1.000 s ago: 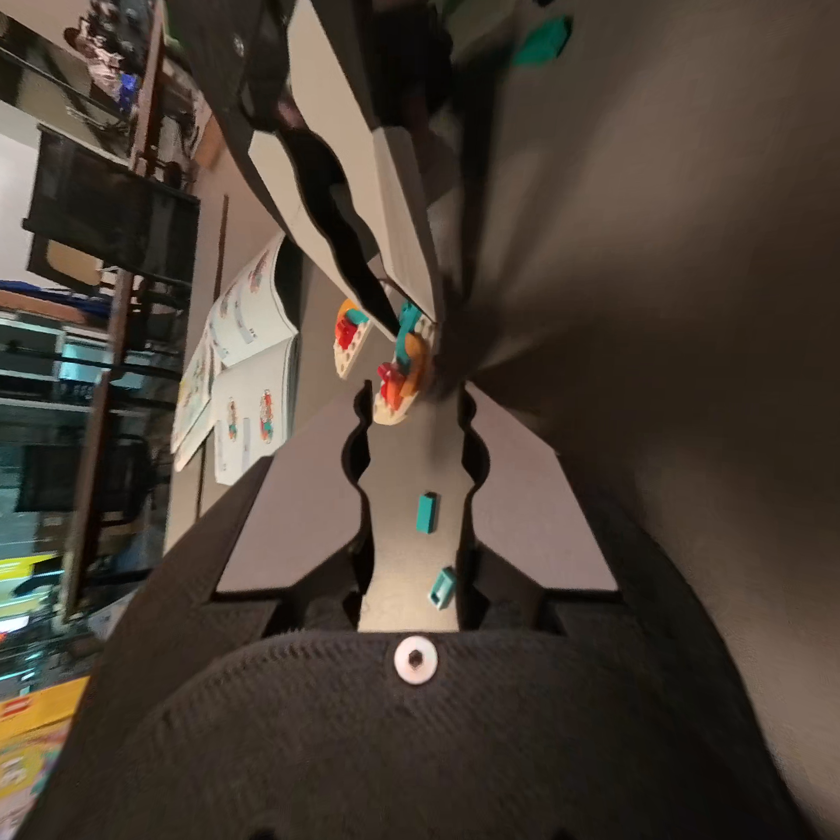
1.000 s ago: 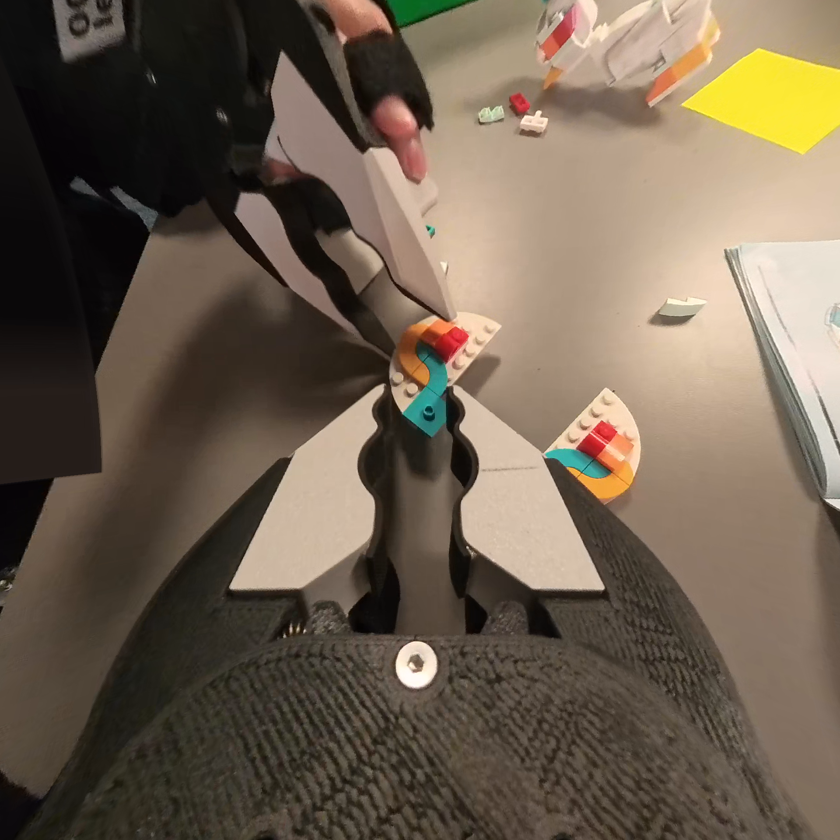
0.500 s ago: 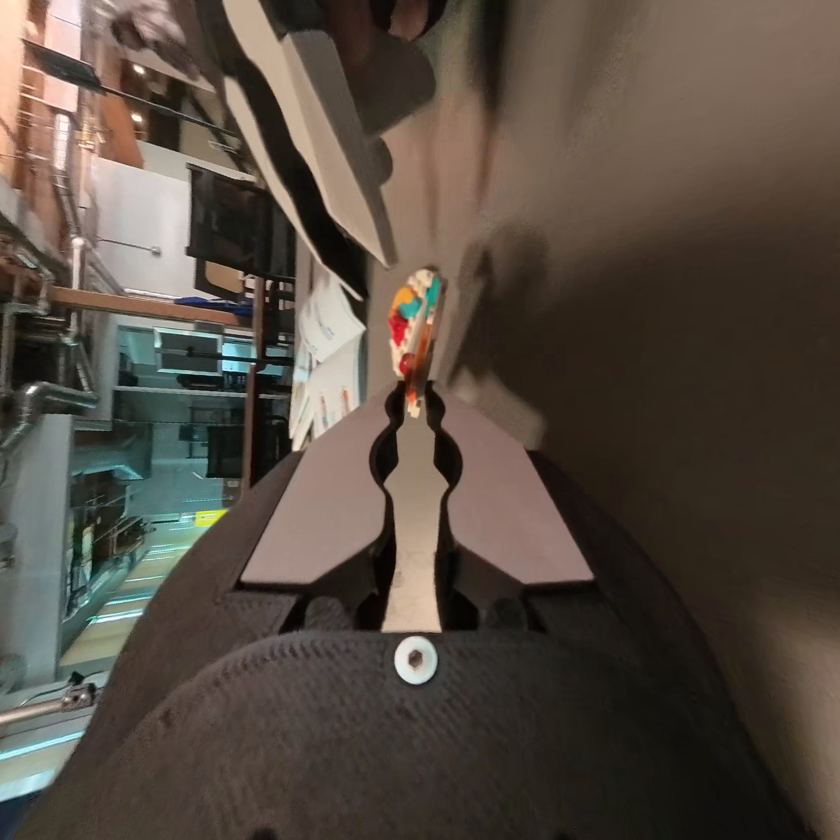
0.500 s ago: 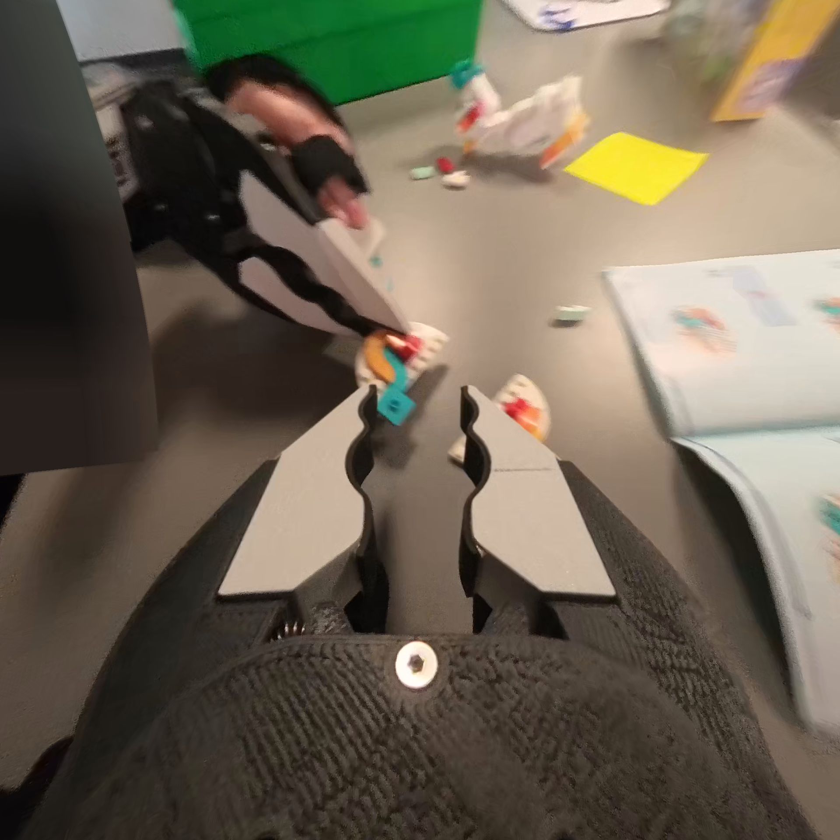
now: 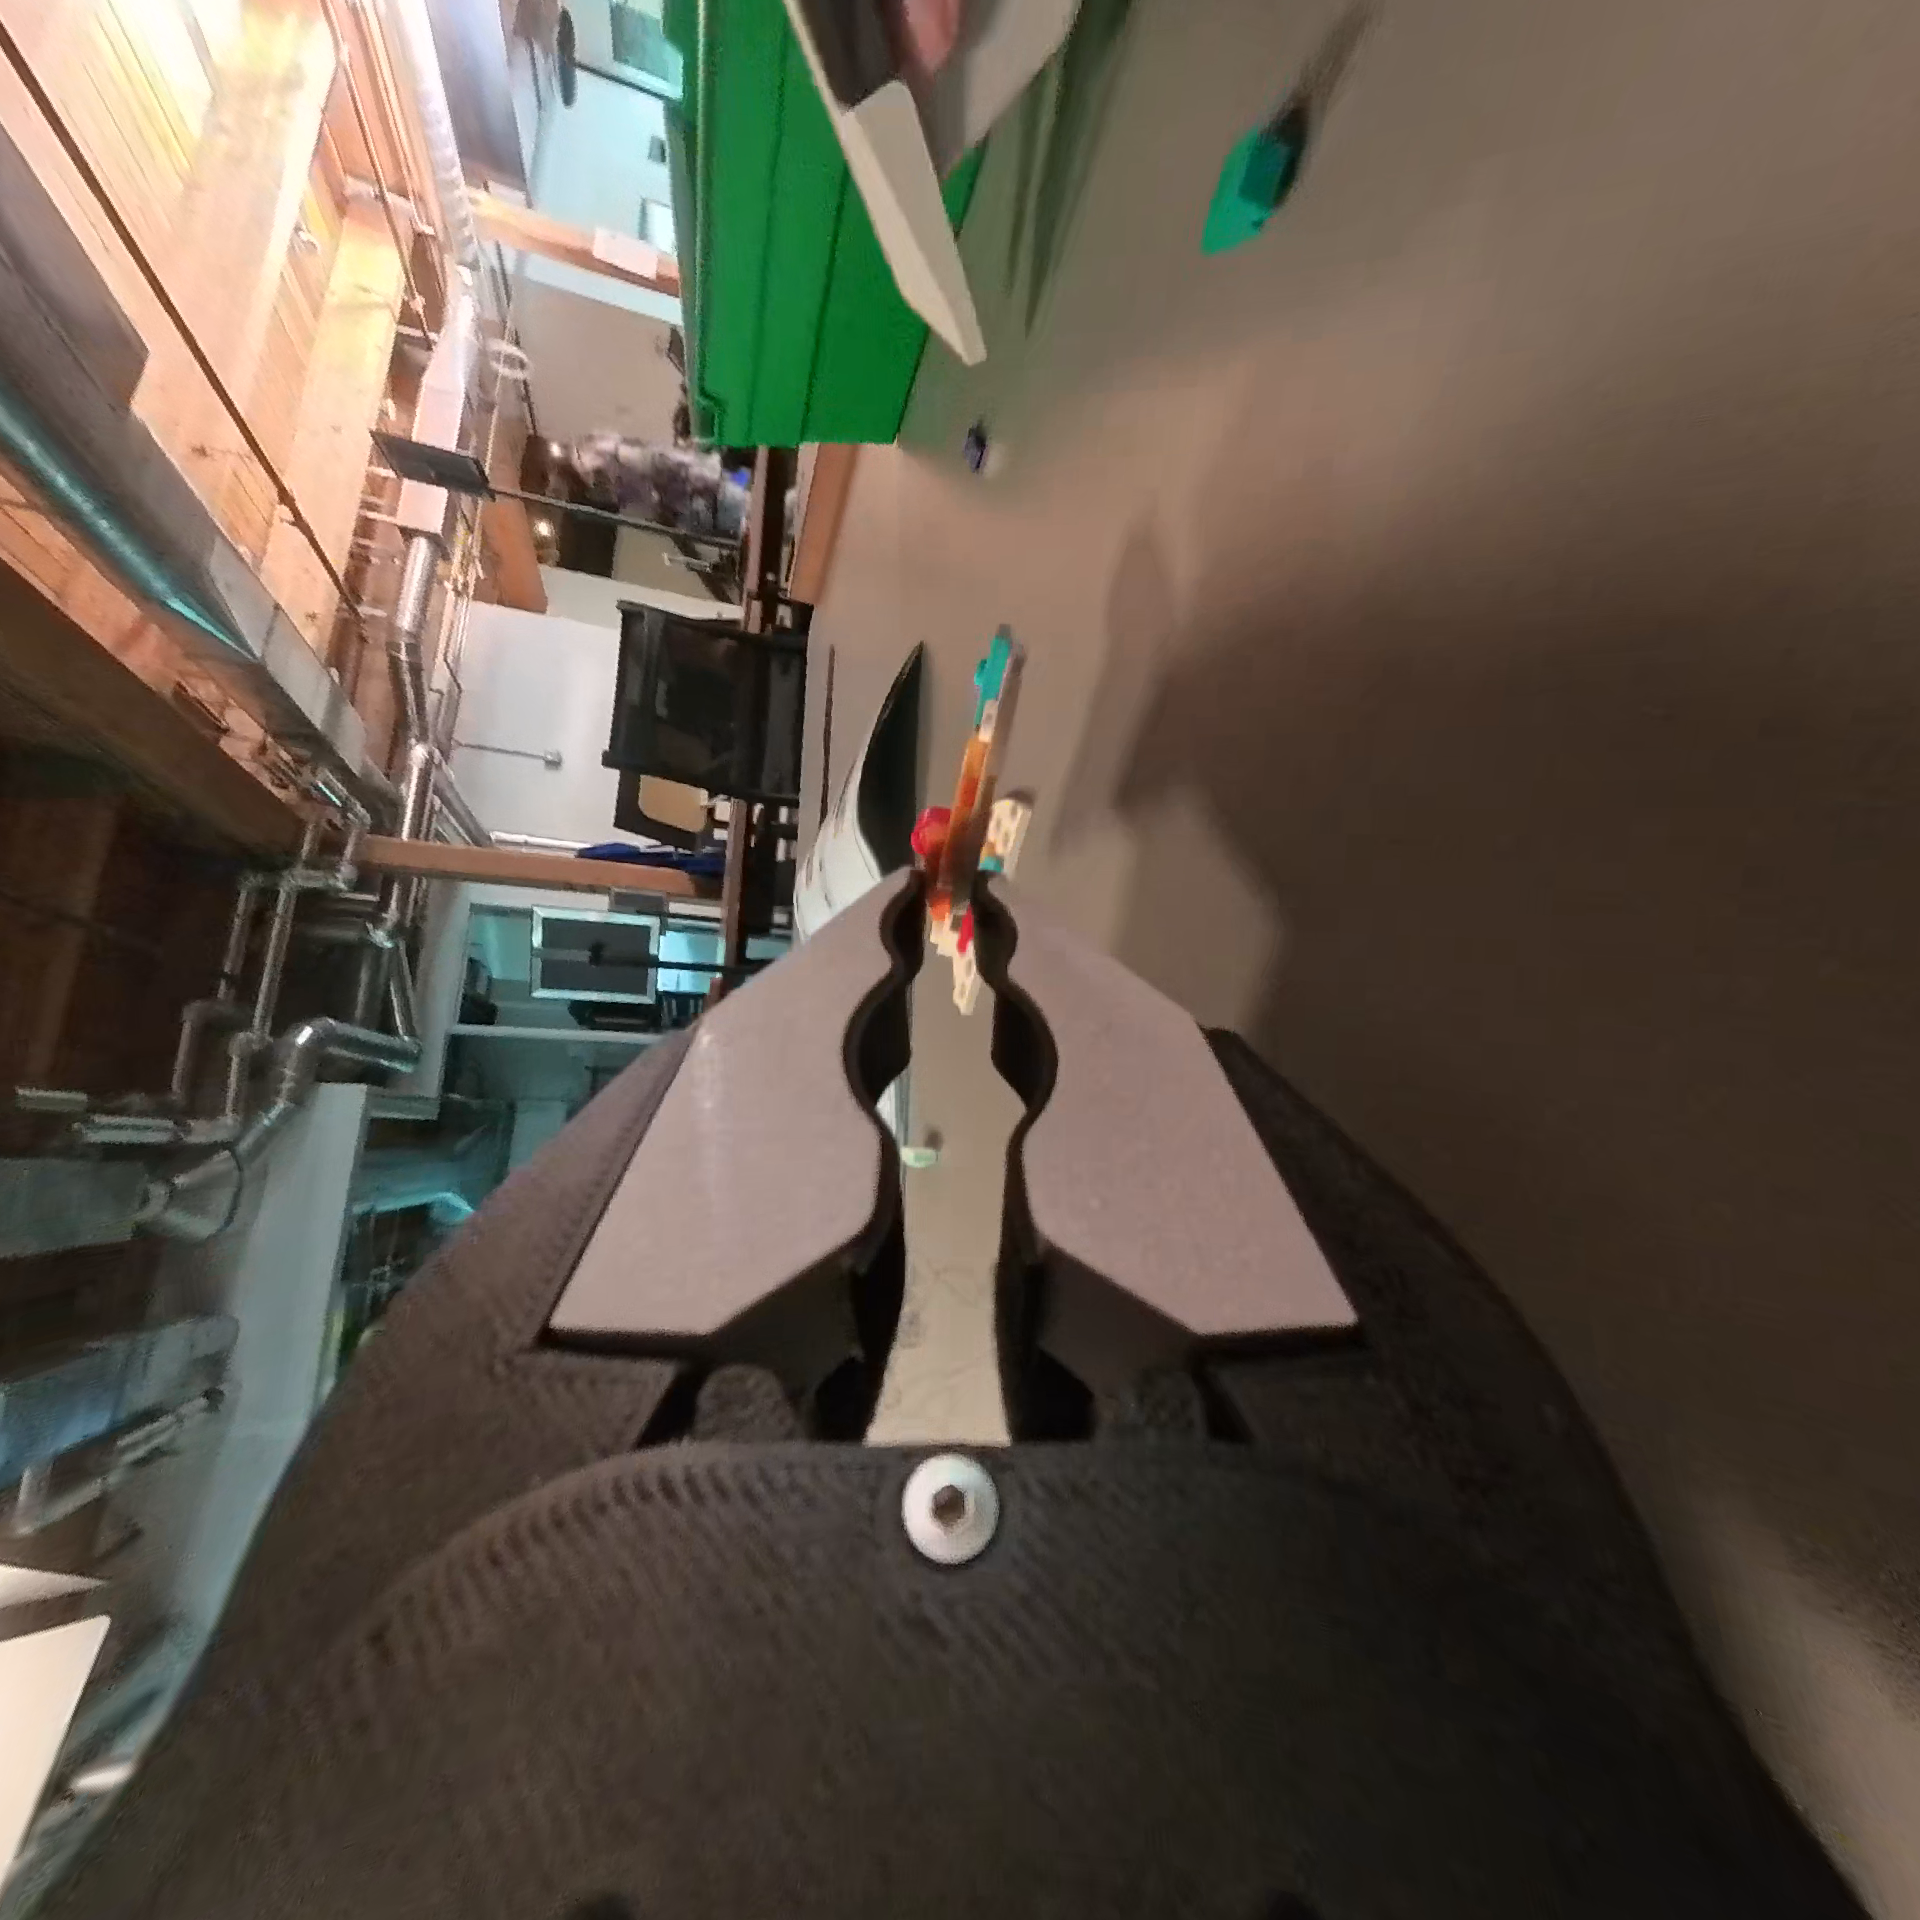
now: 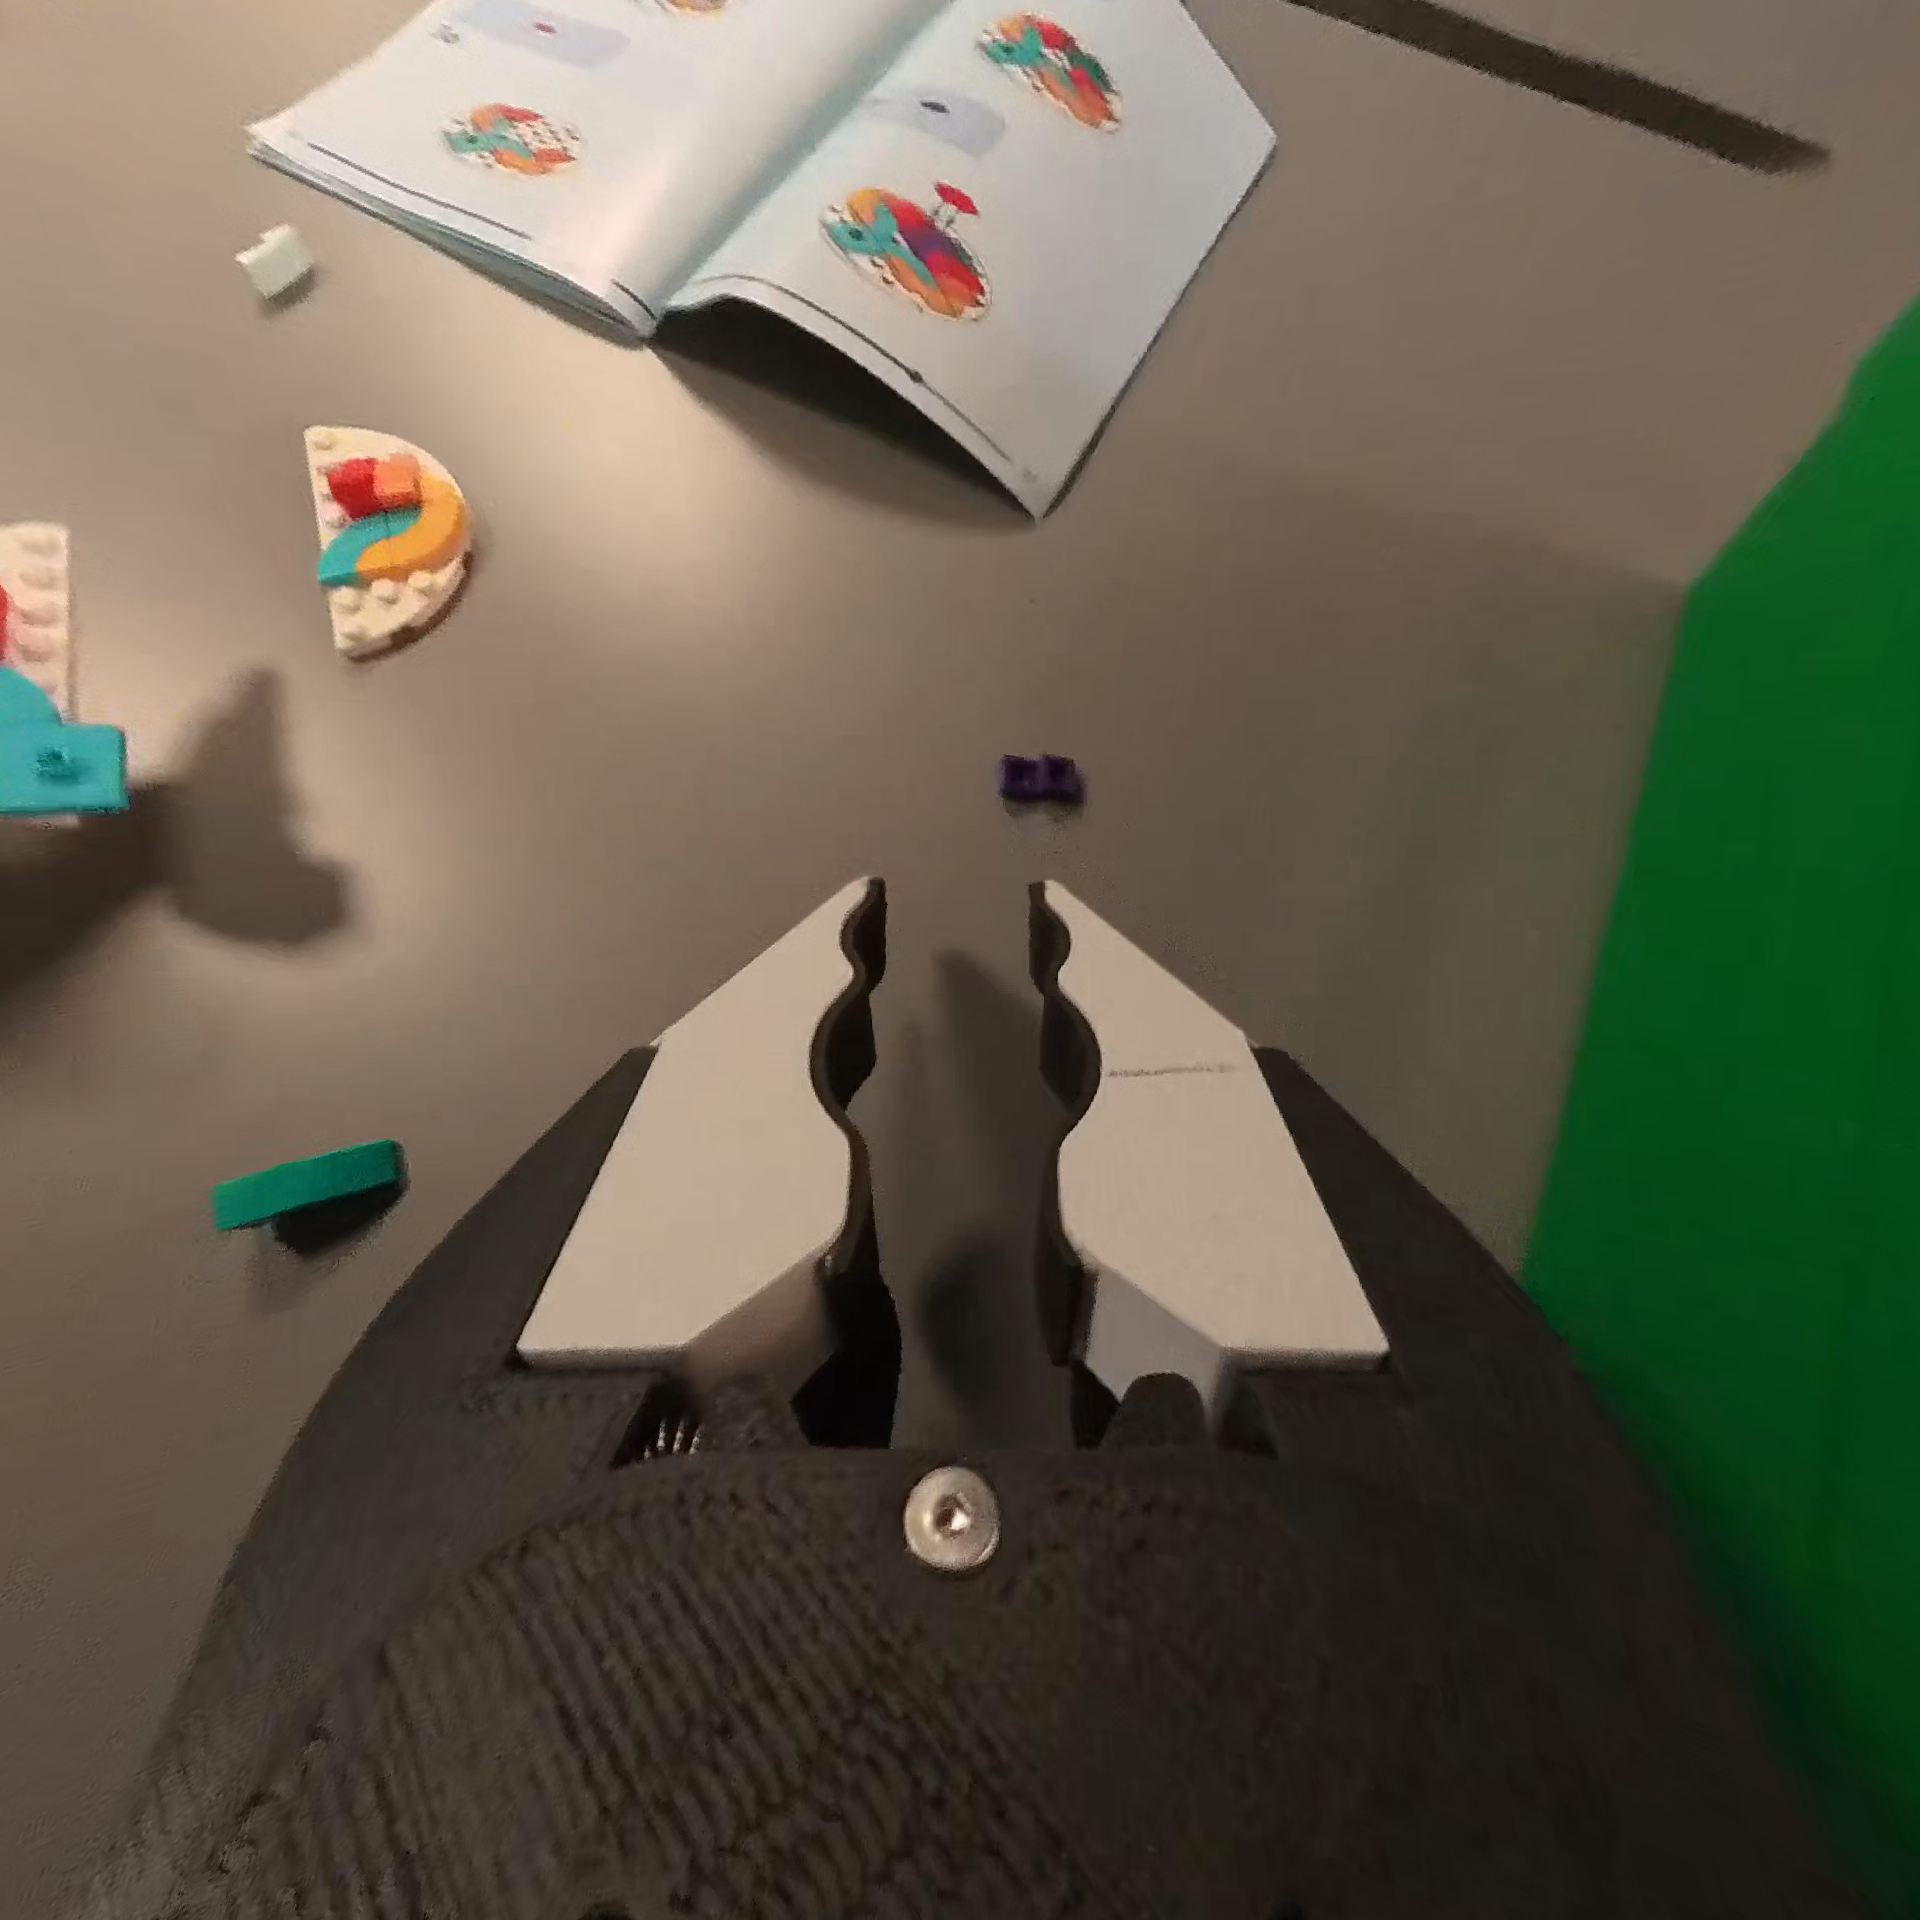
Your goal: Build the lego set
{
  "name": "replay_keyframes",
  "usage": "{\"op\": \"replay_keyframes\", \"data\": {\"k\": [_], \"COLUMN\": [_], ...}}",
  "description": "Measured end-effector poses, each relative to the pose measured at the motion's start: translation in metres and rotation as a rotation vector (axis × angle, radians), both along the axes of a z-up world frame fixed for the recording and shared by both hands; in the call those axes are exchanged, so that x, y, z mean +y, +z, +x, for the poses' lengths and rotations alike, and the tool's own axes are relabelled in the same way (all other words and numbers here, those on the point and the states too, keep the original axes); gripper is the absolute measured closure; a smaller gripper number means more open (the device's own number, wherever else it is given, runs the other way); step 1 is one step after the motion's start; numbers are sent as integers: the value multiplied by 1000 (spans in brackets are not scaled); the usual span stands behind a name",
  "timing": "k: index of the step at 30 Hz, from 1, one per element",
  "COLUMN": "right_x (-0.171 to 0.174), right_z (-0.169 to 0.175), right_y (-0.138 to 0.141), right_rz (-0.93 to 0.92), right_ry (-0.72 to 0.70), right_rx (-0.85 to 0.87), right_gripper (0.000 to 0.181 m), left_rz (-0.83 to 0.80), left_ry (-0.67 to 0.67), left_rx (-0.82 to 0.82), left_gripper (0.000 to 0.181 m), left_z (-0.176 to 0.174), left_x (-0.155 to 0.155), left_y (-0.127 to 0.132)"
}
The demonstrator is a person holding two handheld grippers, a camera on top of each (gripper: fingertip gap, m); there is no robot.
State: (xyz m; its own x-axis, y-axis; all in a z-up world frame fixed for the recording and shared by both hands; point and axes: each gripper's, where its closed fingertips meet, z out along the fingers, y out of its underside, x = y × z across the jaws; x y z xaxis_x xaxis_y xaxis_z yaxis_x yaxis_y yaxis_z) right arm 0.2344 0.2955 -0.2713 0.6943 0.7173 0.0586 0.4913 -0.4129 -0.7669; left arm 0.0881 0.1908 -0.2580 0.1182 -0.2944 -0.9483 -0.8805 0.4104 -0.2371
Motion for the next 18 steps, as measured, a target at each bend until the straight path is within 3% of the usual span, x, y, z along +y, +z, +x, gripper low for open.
{"op": "replay_keyframes", "data": {"k": [6, 18], "right_x": [12, 34], "right_z": [-7, -20], "right_y": [-15, -14], "right_rz": [-102, -131], "right_ry": [-12, -109], "right_rx": [-28, 55], "right_gripper": [154, 158], "left_rz": [-10, -57], "left_ry": [-37, -17], "left_rx": [3, -5], "left_gripper": [173, 173], "left_z": [4, -1], "left_x": [-6, -3], "left_y": [0, -2]}}
